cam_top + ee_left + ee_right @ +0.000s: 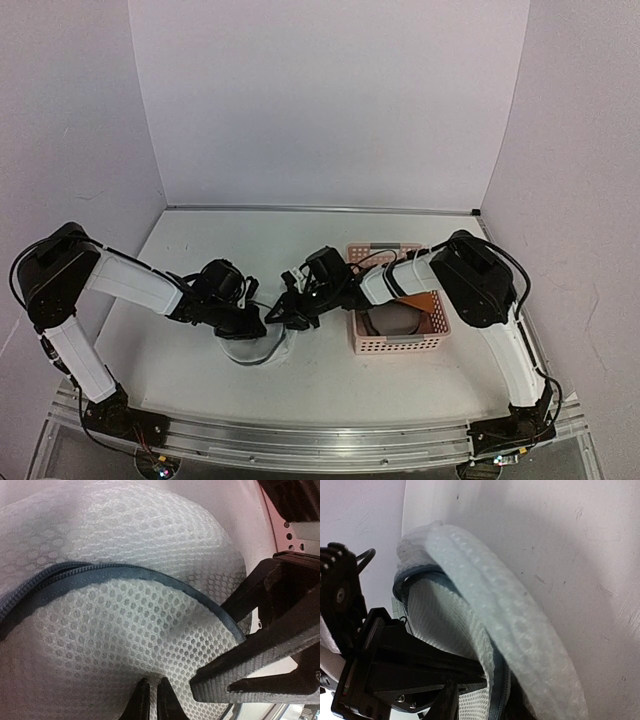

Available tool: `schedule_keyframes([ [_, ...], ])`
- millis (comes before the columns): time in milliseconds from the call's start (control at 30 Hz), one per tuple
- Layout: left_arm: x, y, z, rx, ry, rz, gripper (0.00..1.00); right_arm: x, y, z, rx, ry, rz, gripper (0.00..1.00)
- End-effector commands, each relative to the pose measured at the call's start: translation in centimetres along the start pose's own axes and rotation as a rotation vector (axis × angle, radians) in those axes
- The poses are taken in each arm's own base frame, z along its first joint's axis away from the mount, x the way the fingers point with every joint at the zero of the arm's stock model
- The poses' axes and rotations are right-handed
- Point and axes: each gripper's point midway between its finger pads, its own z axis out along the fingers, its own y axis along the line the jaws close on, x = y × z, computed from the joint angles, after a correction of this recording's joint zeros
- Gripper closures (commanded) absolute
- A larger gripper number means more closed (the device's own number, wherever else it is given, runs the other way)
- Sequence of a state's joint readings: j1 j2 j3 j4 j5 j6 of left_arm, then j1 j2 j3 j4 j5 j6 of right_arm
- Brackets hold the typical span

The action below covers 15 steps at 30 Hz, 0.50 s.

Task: Unzip the laundry bag and remove the bra
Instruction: Adjust the laundry bag at the center of the board.

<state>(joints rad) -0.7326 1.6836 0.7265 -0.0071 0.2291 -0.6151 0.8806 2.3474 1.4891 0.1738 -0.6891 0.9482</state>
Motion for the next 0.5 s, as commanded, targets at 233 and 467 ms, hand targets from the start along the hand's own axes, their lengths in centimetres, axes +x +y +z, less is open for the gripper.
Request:
schedule_keyframes([
  [233,5.8,6.3,0.9,-0.213,0.139,-0.07,0.93,-2.1,6.7,-5.0,0.047,-0.132,-0.199,0.62],
  [467,5.6,6.0,0.9,-0.204,0.133,-0.07,0.94,-2.7,8.8,-8.1,0.128,-0.189,-0.296,0.58],
])
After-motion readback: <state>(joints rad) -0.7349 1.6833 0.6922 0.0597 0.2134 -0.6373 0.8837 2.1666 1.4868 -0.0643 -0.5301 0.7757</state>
